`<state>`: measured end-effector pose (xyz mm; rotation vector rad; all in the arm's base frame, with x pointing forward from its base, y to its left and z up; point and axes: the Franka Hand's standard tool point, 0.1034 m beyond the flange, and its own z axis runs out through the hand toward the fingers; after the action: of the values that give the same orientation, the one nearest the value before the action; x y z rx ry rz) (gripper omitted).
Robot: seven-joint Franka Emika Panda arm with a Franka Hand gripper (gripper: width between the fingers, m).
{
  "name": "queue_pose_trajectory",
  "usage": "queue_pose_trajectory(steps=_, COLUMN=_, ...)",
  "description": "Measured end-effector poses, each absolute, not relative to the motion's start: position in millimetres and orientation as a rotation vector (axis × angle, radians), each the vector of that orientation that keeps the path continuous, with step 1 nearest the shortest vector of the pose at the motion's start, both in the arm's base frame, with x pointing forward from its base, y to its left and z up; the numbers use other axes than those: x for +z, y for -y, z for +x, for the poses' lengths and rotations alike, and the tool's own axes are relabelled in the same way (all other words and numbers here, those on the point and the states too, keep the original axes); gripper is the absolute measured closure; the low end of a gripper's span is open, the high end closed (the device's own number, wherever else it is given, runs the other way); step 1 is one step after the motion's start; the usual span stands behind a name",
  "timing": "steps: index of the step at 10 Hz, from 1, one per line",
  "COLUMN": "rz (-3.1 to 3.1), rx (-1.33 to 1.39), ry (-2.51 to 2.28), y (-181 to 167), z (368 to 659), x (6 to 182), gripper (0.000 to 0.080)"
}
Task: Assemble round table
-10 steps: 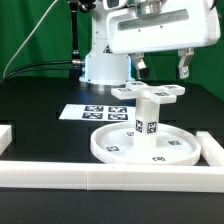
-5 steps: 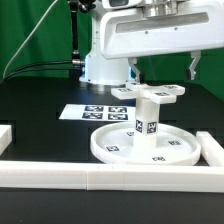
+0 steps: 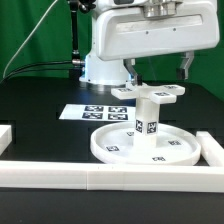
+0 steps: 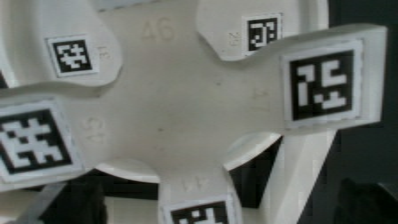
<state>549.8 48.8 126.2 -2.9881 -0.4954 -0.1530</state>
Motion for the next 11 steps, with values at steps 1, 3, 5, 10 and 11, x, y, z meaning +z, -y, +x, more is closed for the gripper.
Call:
queue_pose_trajectory(steps=1, rz=-2.956, rx=-0.153, ry=0.679, y=-45, z=549, x=125.7, gripper=0.0151)
queue_pose_trajectory(steps=3, rz=-2.896, rx=-0.134, ry=0.926, y=-40, z=547, x=126.1, gripper=0.0151)
queue_pose_trajectory(steps=5, rz=-2.863, rx=-0.16, ry=1.084, y=-34, z=548, x=127.4, gripper=0.0151)
queue_pose_trajectory(steps=10, rz=-2.68, rx=-0.167, ry=1.578, y=-39, z=541, x=119.9, gripper=0.0151)
queue_pose_trajectory(steps=11, rz=-2.656, rx=-0.16, ry=1.623, y=-42, z=538, x=117.9, gripper=0.0151)
